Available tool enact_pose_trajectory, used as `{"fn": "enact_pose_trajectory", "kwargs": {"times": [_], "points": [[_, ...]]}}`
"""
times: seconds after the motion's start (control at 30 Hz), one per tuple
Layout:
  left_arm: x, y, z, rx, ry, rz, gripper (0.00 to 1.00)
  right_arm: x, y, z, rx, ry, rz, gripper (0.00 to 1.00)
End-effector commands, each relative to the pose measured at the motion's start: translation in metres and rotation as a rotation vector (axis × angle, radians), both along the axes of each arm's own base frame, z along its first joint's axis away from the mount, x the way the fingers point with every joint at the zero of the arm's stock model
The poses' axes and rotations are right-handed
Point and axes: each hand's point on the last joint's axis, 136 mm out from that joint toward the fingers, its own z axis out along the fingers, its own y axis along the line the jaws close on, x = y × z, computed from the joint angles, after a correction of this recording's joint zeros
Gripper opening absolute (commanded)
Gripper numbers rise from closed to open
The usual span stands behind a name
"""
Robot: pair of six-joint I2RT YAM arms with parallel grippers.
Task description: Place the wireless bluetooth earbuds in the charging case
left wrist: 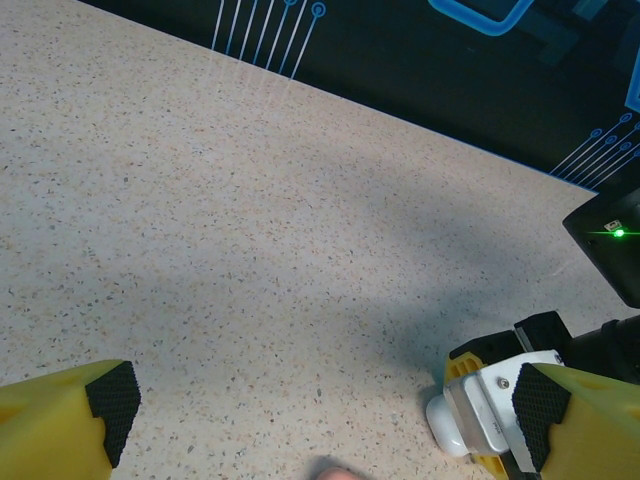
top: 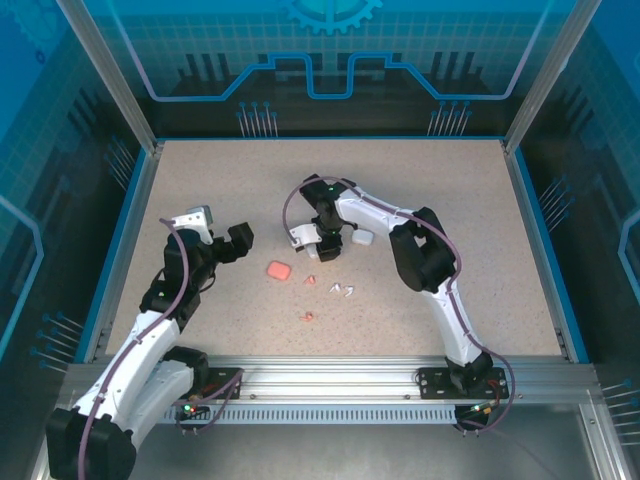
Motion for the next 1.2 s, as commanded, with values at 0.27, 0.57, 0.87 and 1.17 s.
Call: {"fn": "enact_pose_trajectory", "kwargs": {"times": [0.27, 0.57, 0.87, 1.17], "points": [[0.003, -0.007, 0.001, -0.039, -0.008, -0.037, 0.99, -0.006, 0.003, 0.049, 0.172, -0.016, -0.097, 0.44], [0.003, -0.063, 0.036, -0.192, -0.074, -0.337, 0.93, -0.031, -0.013, 0.130, 0.414, -0.145, -0.198, 0.44], [-0.023, -0.140, 0.077, -0.399, -0.107, -0.779, 0.90, -0.071, -0.032, 0.196, 0.626, -0.282, -0.221, 0.45], [-0.039, -0.194, 0.079, -0.383, -0.049, -0.945, 0.88, -0.081, -0.052, 0.224, 0.628, -0.387, -0.216, 0.45]]}}
